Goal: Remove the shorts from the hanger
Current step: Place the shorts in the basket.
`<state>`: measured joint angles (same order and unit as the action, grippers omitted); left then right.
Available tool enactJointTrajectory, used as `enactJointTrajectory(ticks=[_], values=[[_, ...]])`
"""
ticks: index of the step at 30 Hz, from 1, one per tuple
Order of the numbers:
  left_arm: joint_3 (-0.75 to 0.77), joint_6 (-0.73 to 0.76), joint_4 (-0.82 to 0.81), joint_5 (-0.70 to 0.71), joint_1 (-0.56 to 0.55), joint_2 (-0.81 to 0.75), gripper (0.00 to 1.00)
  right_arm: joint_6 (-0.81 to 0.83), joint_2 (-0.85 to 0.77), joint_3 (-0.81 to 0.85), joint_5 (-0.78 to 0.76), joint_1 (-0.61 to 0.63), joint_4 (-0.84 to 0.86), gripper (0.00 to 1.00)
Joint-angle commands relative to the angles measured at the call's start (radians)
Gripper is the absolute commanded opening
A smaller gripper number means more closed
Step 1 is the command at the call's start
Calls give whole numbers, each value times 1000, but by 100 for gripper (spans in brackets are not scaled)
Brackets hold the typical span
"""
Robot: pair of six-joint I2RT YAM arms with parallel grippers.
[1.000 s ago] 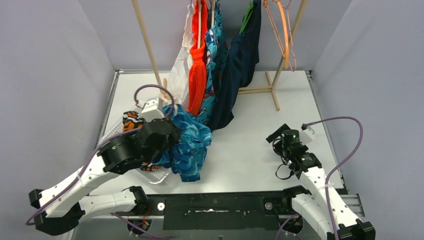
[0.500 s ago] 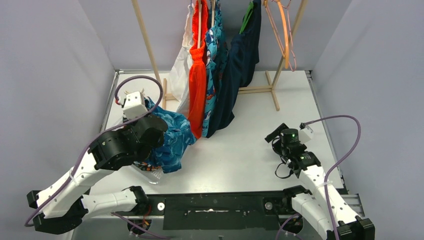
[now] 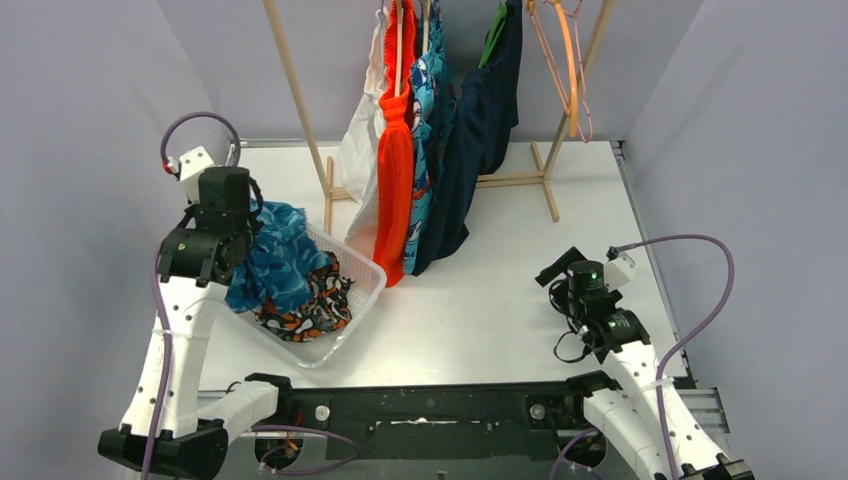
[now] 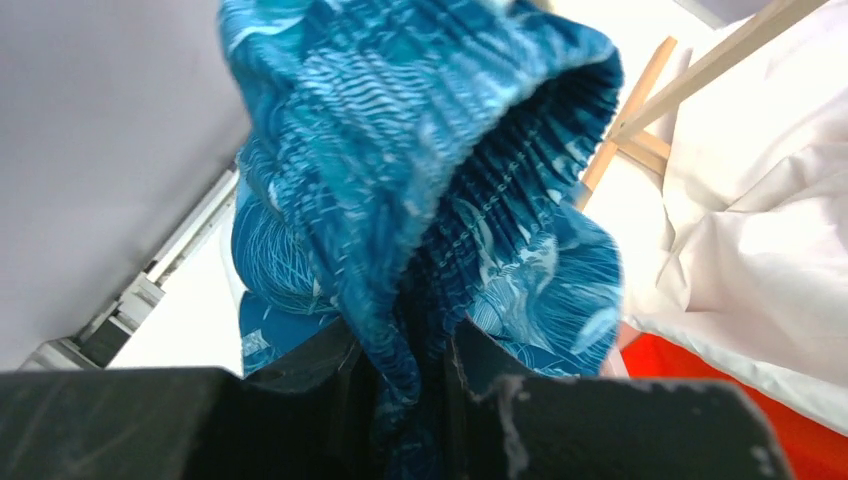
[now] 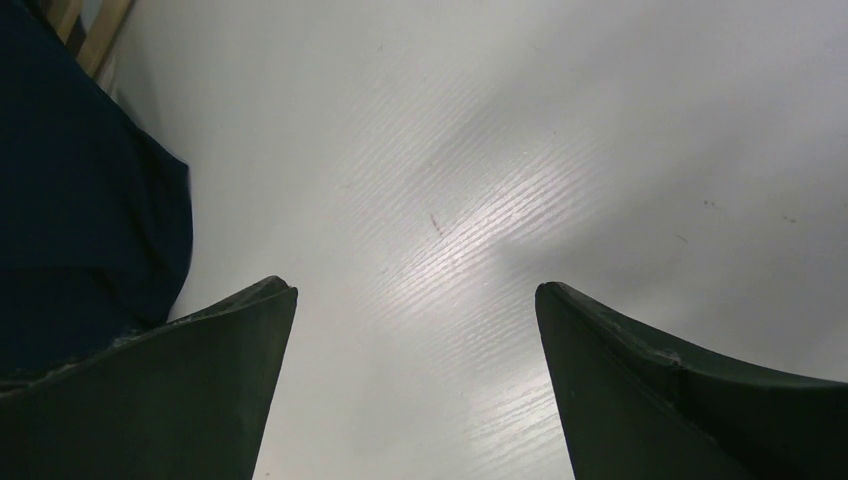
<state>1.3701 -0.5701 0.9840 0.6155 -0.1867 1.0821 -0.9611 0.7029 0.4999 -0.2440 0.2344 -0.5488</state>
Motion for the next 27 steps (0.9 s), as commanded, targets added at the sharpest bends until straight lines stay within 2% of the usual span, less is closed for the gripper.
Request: enactJointTrajectory(ticks=[1, 3, 5, 9, 13, 20, 23, 27], values=[[134, 81, 7, -33, 49, -46, 0, 29, -35, 47, -88, -6, -16, 94], [148, 81, 16, 13, 49, -66, 0, 31, -33, 53, -95, -6, -15, 95], [113, 90, -20, -21, 49, -91, 0, 32, -25, 57, -86, -7, 0, 95], [5, 70, -62, -128, 50, -80, 0, 58, 10, 72, -60, -7, 18, 95], [-142, 58, -126, -77, 59, -50, 0, 90, 35, 88, -52, -6, 0, 95], [-333, 40, -259, -282, 253, 29, 0, 107, 27, 88, -57, -6, 9, 95], [-382, 46, -309, -435, 364, 48, 0, 115, 28, 87, -66, -6, 9, 95], [-476, 42, -375, -556, 444, 94, 0, 116, 30, 77, -67, -8, 17, 95]])
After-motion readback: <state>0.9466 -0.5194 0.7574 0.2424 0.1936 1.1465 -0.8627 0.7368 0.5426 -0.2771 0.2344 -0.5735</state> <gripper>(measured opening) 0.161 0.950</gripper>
